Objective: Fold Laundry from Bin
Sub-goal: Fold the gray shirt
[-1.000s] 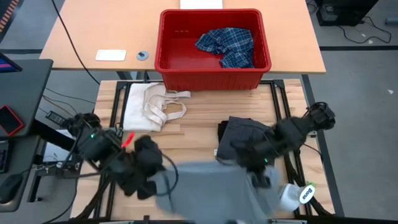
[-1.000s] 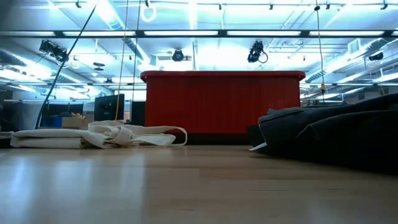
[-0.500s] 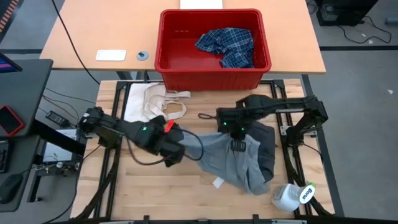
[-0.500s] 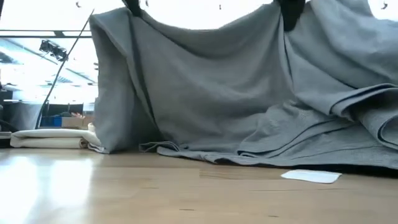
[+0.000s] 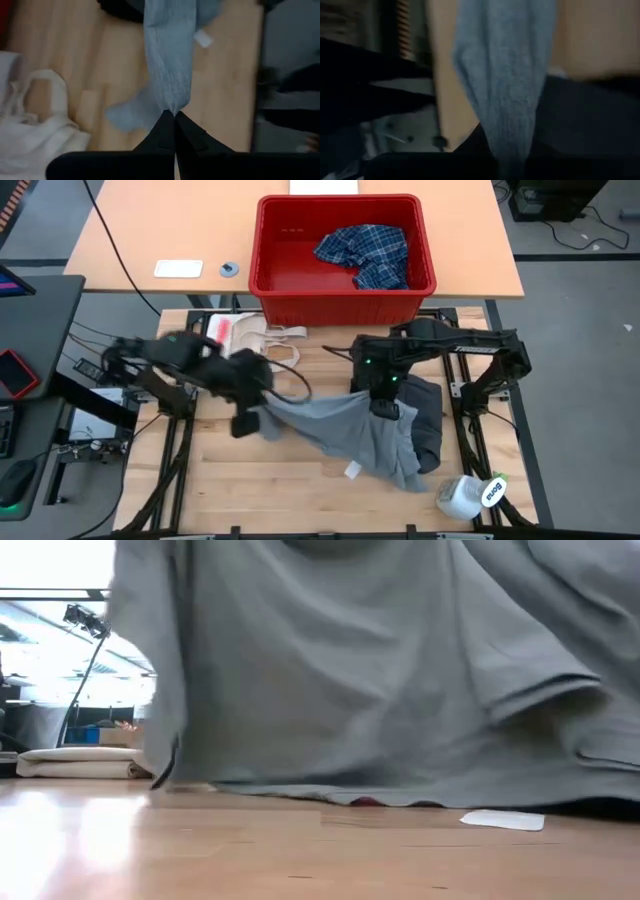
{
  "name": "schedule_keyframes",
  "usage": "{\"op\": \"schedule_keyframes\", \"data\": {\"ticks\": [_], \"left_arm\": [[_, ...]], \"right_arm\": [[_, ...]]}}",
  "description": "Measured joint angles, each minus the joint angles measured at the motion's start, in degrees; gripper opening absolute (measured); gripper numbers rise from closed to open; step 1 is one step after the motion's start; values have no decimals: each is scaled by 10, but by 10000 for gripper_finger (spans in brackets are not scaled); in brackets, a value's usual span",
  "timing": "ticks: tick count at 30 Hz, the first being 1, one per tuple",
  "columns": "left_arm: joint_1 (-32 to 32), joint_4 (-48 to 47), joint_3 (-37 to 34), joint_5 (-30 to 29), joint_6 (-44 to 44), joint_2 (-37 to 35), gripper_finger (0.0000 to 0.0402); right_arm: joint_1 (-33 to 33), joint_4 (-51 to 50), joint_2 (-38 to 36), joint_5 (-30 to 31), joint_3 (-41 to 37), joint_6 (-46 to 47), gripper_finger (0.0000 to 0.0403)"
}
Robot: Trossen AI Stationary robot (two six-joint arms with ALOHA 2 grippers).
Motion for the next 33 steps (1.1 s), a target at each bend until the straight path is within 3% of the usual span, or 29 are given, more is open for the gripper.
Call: {"op": "schedule_keyframes", "data": {"ticks": [7,12,18,24,33], "left_arm": [[10,-2,22,140,-44,-74,0],[-8,-1,22,165,-103,-113,0],[-31,-2,22,167,-89,-131,0],[-52,-2,21,179,1,-147,0],[-90,-2,21,213,-48,-212,0]], "right_arm": [[20,61,0,-108,11,-19,12],[47,70,0,-134,11,-30,12],[63,166,6,-109,11,49,12],[82,218,43,-52,26,172,12],[127,198,173,32,257,266,12]]}}
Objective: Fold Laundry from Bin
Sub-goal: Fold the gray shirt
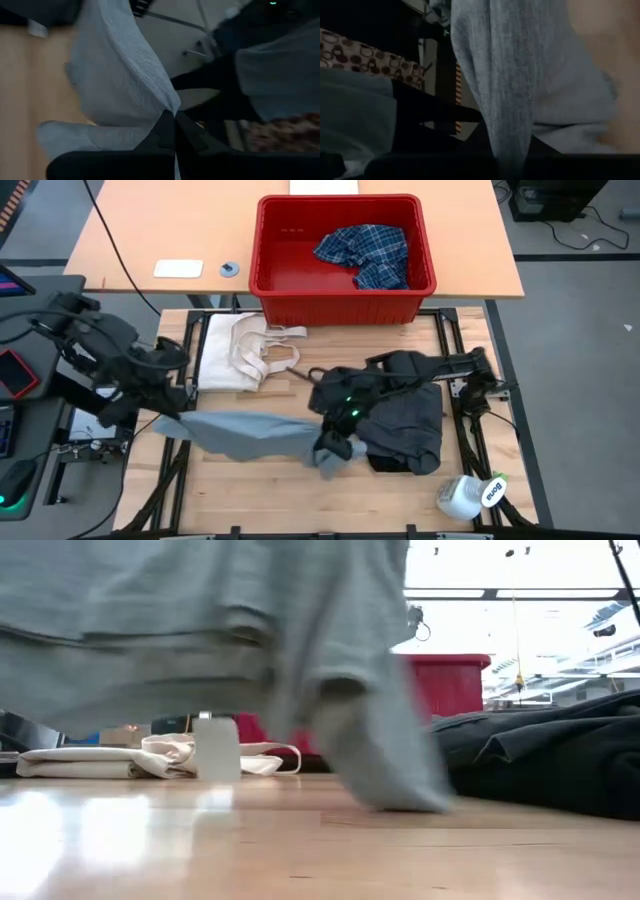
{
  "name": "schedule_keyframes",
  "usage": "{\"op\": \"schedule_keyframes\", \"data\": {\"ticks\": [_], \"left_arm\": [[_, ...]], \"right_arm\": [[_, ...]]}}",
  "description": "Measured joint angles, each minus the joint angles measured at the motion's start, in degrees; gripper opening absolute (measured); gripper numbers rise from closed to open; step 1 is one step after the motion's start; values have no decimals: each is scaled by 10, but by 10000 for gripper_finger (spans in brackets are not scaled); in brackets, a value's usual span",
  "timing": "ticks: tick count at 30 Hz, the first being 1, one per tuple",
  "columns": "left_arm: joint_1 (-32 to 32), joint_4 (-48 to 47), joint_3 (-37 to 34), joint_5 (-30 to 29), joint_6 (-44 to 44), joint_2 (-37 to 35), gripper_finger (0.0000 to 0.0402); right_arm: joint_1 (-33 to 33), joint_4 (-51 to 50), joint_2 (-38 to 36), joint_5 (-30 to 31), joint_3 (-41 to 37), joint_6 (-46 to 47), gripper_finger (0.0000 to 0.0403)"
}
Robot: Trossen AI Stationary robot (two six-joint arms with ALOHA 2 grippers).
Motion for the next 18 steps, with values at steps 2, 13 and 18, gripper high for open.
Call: {"op": "schedule_keyframes", "data": {"ticks": [2,13,18], "left_arm": [[-17,0,0,20,-20,-3,0],[-166,3,0,32,-39,65,0],[-214,3,-1,30,33,131,0]], "right_arm": [[13,6,30,-4,39,16,11],[79,100,44,-184,15,100,11],[67,7,44,-194,15,52,11]]}}
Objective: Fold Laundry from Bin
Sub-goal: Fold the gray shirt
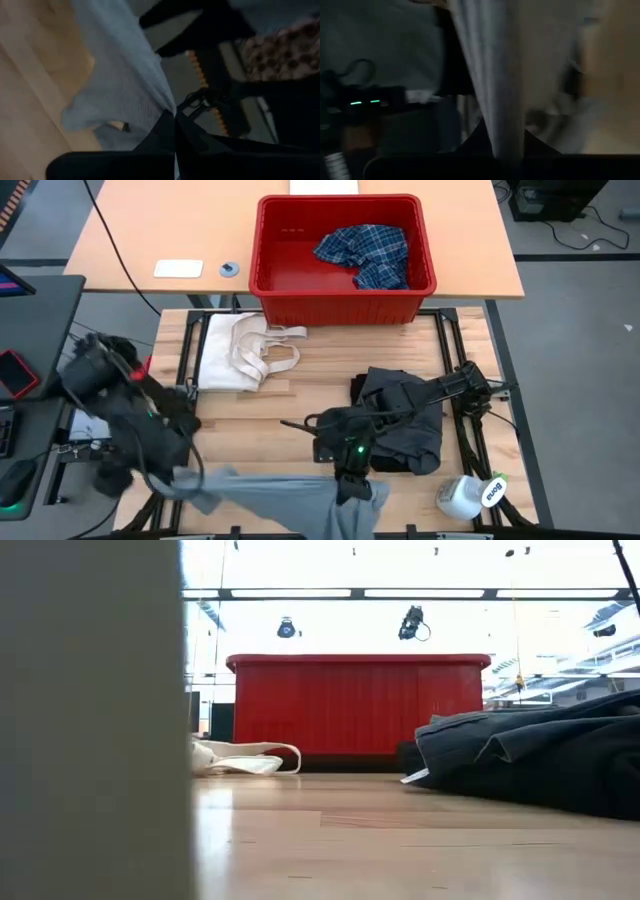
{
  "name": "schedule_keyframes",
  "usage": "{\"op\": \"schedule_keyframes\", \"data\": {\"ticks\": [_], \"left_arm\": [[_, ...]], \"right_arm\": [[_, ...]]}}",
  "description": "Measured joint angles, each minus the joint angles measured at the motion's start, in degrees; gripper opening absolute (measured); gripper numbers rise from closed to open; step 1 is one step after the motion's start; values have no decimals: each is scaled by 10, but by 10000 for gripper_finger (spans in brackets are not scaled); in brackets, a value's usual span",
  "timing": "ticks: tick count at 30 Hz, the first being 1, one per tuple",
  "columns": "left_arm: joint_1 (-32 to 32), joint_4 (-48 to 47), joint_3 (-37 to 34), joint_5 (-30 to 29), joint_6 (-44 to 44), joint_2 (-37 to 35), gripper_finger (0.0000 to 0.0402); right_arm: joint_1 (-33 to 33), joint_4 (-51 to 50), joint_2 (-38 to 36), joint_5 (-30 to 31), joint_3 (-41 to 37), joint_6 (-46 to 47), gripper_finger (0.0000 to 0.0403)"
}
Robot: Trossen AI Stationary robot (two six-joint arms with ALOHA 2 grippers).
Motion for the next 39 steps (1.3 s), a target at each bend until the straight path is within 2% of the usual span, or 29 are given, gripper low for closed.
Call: {"op": "schedule_keyframes", "data": {"ticks": [4,8,12,16,19,27,31,39], "left_arm": [[-1,2,-30,-36,-8,20,0],[3,0,-170,-102,-66,-10,0],[37,23,-313,-142,-137,-76,0],[75,110,-423,-152,-207,-156,0],[91,136,-487,-159,-266,-211,0],[98,150,-582,-209,-389,-309,0],[101,149,-608,-273,-430,-345,0],[137,141,-675,-353,-492,-379,0]], "right_arm": [[-33,-135,0,41,0,-84,11],[-70,-236,0,129,0,-155,11],[-106,-272,2,192,0,-208,11],[-133,-289,19,195,-1,-250,11],[-146,-297,38,210,-1,-285,13],[-196,-295,76,268,-1,-334,19],[-225,-277,82,295,-1,-361,19],[-274,-235,85,316,-10,-408,44]]}}
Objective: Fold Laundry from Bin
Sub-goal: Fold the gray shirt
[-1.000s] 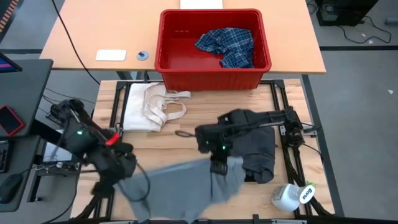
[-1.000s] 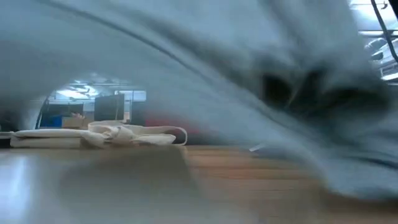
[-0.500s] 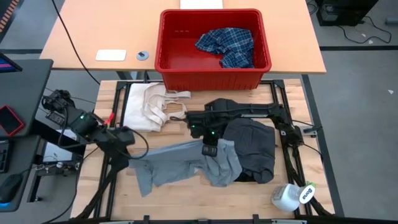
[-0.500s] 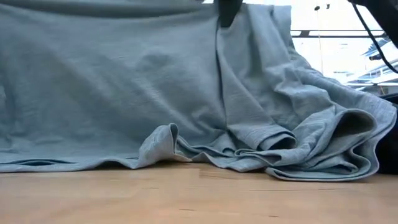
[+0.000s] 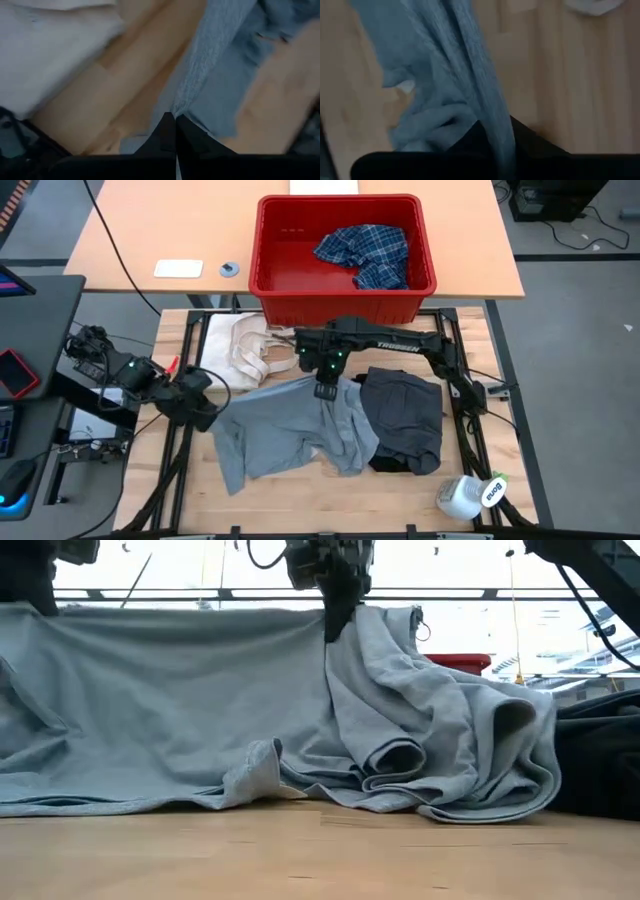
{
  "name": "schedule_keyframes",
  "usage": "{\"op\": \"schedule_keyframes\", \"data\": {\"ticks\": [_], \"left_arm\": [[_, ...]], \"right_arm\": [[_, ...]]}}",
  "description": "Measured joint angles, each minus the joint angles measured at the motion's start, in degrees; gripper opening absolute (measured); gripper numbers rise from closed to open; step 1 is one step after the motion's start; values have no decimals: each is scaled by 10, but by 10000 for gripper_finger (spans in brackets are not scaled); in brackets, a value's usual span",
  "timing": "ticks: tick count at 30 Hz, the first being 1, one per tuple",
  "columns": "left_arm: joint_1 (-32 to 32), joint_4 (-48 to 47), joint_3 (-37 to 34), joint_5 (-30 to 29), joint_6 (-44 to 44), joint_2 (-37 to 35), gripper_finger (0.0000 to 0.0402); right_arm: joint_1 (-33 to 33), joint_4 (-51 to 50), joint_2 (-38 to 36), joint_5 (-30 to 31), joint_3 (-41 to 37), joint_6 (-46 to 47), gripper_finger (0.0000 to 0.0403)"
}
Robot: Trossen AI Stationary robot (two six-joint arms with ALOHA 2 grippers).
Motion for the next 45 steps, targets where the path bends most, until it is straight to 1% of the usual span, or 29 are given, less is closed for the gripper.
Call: {"op": "schedule_keyframes", "data": {"ticks": [3,7,10,12,14,17,19,22,23,24,26,28,31,33,35,40,45], "left_arm": [[15,2,-26,-27,-2,1,0],[39,-1,-58,-44,-3,0,0],[61,-14,-79,-69,-33,1,4],[73,-9,-90,-89,-46,0,17],[81,-2,-96,-103,-54,1,44],[93,-4,-98,-121,-58,0,101],[103,-8,-98,-133,-58,1,143],[115,-9,-97,-149,-58,0,202],[117,-8,-94,-150,-57,0,218],[117,2,-88,-150,-51,-1,232],[112,56,-75,-145,-1,-2,249],[104,132,-65,-122,69,-2,253],[88,261,-64,-49,150,16,244],[71,304,-64,0,173,45,233],[51,323,-64,30,176,84,221],[2,383,-65,66,198,211,194],[-13,438,-65,67,202,333,181]], "right_arm": [[-15,26,-1,25,-7,-22,46],[-31,72,0,61,-34,-40,48],[-41,114,0,54,-64,-46,54],[-48,124,0,37,-84,-48,66],[-54,132,0,18,-105,-45,87],[-66,128,0,13,-130,-39,131],[-76,124,0,35,-135,-33,163],[-93,90,-2,100,-122,7,202],[-98,79,-3,105,-115,20,210],[-103,68,-5,94,-103,28,217],[-106,42,-12,51,-81,31,223],[-94,21,-23,8,-61,26,223],[-59,9,-30,-19,-54,12,218],[-31,14,-30,-25,-54,-1,216],[-1,15,-30,-22,-54,-8,215],[67,34,-29,11,-57,31,215],[111,47,-31,16,-57,64,215]]}}
